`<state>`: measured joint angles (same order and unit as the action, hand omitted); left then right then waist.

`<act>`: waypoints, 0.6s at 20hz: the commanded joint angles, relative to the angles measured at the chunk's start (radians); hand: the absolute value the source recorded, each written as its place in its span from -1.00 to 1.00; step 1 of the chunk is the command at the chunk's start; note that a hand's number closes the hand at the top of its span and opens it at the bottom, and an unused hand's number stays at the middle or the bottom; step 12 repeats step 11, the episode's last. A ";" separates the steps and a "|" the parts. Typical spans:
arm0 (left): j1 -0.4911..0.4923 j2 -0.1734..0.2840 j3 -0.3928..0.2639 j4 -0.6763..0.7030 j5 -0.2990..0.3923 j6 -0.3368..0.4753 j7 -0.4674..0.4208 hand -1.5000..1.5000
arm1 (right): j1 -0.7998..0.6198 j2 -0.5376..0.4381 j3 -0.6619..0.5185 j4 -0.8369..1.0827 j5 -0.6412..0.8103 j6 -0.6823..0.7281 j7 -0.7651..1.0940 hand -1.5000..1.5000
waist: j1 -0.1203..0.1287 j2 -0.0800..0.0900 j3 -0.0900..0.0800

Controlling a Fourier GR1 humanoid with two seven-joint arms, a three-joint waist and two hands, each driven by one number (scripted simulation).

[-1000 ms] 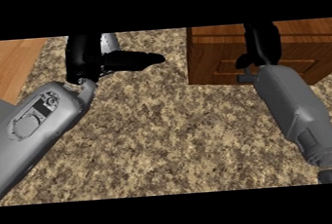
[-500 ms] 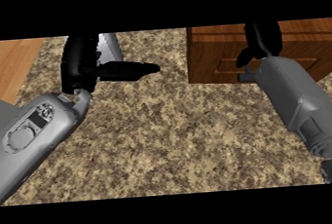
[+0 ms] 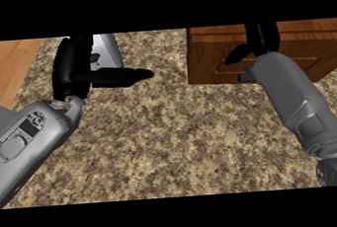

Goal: Pick up the can, place it into the drawer and close the drawer

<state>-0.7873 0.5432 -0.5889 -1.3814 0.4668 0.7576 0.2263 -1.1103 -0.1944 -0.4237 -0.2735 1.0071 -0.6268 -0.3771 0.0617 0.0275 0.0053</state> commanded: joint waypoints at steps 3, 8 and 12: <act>0.046 -0.029 -0.003 -0.009 -0.012 0.013 -0.021 -1.00 | -0.066 0.111 -0.161 -0.048 -0.209 0.032 -0.086 -1.00 | 0.008 -0.006 -0.001; 0.102 0.029 0.028 -0.038 -0.015 -0.005 -0.016 -1.00 | -0.095 0.085 -0.244 -0.055 -0.317 0.157 -0.106 -1.00 | -0.016 -0.019 -0.004; 0.101 0.051 0.070 -0.055 -0.013 -0.030 -0.015 -1.00 | -0.108 0.065 -0.254 -0.039 -0.336 0.185 -0.112 -1.00 | -0.017 -0.015 -0.004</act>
